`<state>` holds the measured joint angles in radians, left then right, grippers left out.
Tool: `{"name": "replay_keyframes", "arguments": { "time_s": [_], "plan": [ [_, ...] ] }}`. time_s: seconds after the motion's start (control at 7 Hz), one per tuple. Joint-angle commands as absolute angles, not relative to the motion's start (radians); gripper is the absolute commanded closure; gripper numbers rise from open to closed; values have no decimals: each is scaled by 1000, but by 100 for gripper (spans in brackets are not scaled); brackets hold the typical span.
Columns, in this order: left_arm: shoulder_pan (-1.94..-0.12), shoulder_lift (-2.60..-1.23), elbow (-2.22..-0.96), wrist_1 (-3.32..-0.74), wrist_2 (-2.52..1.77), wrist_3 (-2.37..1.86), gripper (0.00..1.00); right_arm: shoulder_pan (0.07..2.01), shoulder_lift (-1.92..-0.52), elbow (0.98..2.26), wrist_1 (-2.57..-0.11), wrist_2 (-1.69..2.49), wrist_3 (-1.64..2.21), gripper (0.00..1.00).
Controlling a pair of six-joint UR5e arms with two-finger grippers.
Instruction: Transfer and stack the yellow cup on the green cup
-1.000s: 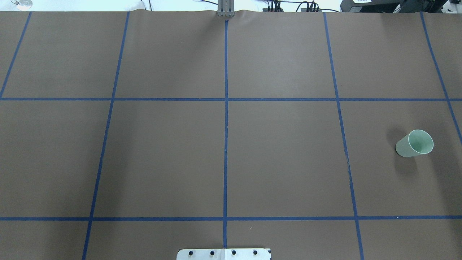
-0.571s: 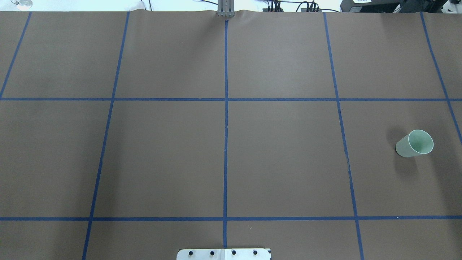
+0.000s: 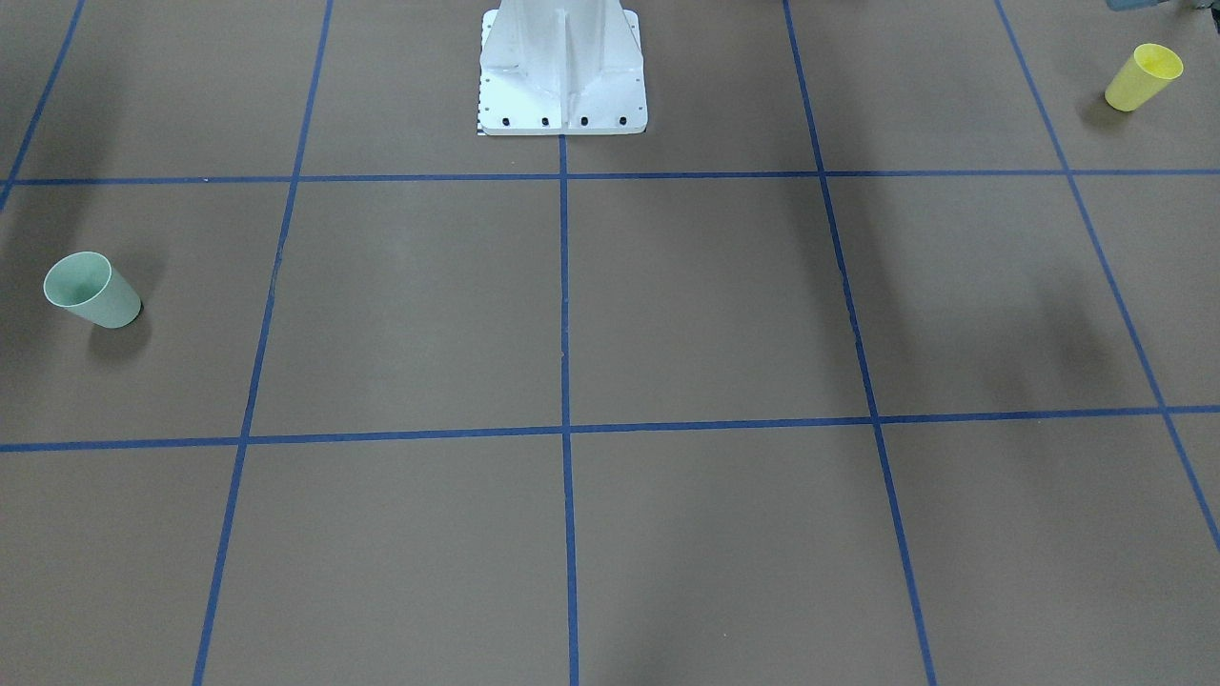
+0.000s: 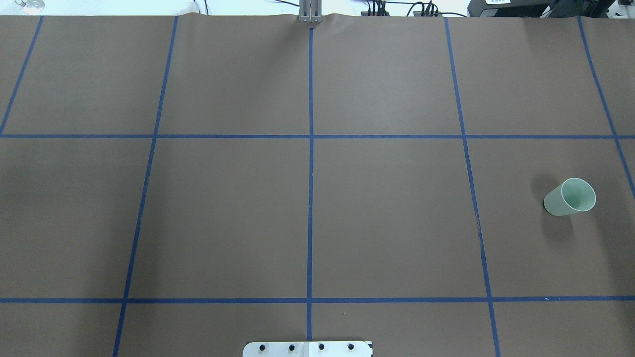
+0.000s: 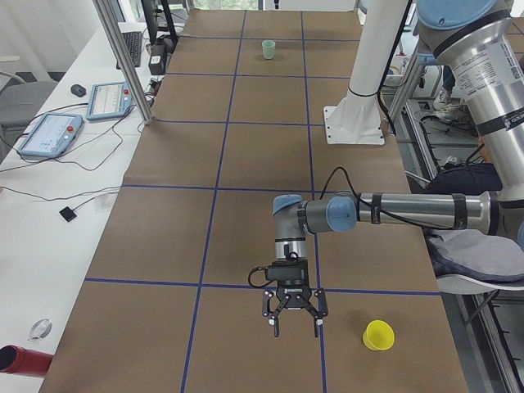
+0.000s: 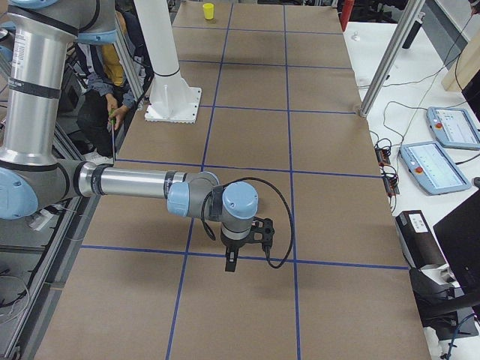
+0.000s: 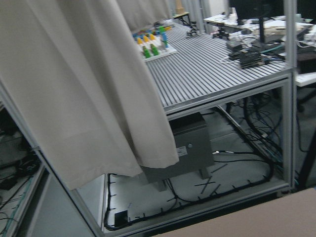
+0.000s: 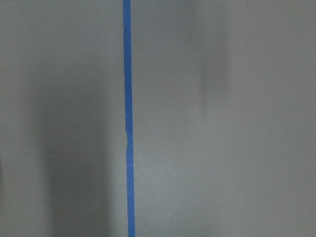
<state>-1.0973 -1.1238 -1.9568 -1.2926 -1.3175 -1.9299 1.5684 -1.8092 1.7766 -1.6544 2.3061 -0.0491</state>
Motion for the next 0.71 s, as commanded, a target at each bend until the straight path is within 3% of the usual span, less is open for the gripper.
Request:
{"name": "replay_keyframes", "arguments": {
  "time_s": [0.0, 0.29, 0.57],
  "plan": [
    [-975, -1127, -1957, -1038, -1460, -2203, 0, 1568, -1813, 1776, -1655, 2304, -51, 0],
    [-867, -1138, -1945, -930, -1619, -2429, 0, 1568, -1818, 1776, -1652, 2304, -51, 0],
    [-792, -1283, -1814, -881, -1782, -2569, 0, 1568, -1818, 1776, -1651, 2304, -51, 0]
  ]
}}
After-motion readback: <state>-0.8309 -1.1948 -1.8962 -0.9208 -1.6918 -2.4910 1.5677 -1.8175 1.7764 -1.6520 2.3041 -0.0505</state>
